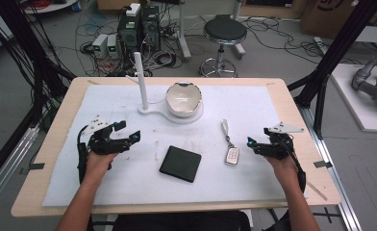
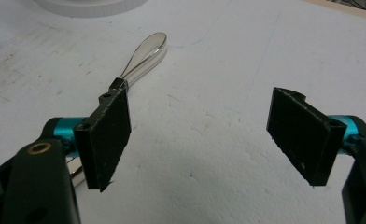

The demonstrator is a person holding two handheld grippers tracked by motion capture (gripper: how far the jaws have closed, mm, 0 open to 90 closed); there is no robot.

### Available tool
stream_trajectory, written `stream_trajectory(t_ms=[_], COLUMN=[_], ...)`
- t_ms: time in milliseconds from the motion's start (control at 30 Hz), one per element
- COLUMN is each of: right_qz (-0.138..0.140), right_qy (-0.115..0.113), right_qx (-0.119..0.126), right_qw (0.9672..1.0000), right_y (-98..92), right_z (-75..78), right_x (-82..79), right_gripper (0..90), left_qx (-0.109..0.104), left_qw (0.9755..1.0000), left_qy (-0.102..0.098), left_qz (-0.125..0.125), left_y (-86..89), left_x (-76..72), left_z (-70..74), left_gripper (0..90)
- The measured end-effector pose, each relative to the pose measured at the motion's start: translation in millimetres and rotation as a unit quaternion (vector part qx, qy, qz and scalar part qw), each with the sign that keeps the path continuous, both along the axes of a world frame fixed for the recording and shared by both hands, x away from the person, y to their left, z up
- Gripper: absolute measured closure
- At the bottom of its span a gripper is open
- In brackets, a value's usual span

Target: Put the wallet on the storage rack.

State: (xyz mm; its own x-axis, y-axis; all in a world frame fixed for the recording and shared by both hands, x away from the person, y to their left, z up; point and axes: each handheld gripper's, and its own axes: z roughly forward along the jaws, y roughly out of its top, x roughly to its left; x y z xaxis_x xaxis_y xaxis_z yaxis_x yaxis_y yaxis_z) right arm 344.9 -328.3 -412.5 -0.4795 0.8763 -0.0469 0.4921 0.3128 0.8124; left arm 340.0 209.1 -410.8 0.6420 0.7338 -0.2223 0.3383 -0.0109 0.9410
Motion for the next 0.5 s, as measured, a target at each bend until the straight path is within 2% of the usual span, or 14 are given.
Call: stream_trajectory(t_ms=[33,67,133,200,300,333,367,400,467,500], right_qz=[0.001,0.001,0.002,0.004,0.004,0.004,0.005,0.005,0.014,0.022], right_qy=[0.001,0.001,0.003,0.006,0.007,0.01,0.01,0.01,0.009,0.008], right_qx=[0.0,0.0,-0.001,0.0,0.009,0.011,0.013,0.013,0.016,0.017], right_qw=[1.0,1.0,1.0,1.0,0.9999,0.9999,0.9999,0.9999,0.9997,0.9996], right_y=[0.0,0.3,0.5,0.1,-1.3,-1.1,-0.1,-0.1,3.9,7.3], right_z=[-0.4,-0.9,-1.2,-1.3,-0.4,0.3,0.8,0.8,2.5,3.9], right_x=[1.1,1.4,1.3,1.2,2.3,2.0,1.2,1.2,-1.5,-3.1], right_gripper=[22.1,22.1,22.1,23.2,23.6,23.7,23.8,23.8,23.8,23.9], left_qx=[0.002,0.002,0.008,0.014,0.015,0.015,0.014,0.014,0.021,0.036], left_qw=[0.9999,0.9999,0.9995,0.9985,0.9974,0.9974,0.9961,0.9961,0.9944,0.9923], left_qy=[0.007,0.007,0.024,0.032,0.033,0.033,0.033,0.033,0.036,0.04], left_qz=[-0.013,-0.013,-0.021,-0.042,-0.063,-0.063,-0.081,-0.081,-0.097,-0.111], left_y=[-7.0,-7.0,-15.5,-26.8,-36.4,-36.4,-43.2,-43.2,-51.8,-60.3], left_x=[1.5,1.5,3.6,5.5,5.0,5.0,3.9,3.9,3.8,4.6], left_z=[1.1,1.1,0.2,-2.9,-4.0,-4.0,-4.8,-4.8,-6.8,-9.6], left_gripper=[18.0,18.7,18.8,18.8,18.8,18.8,18.8,18.8,18.9,19.6])
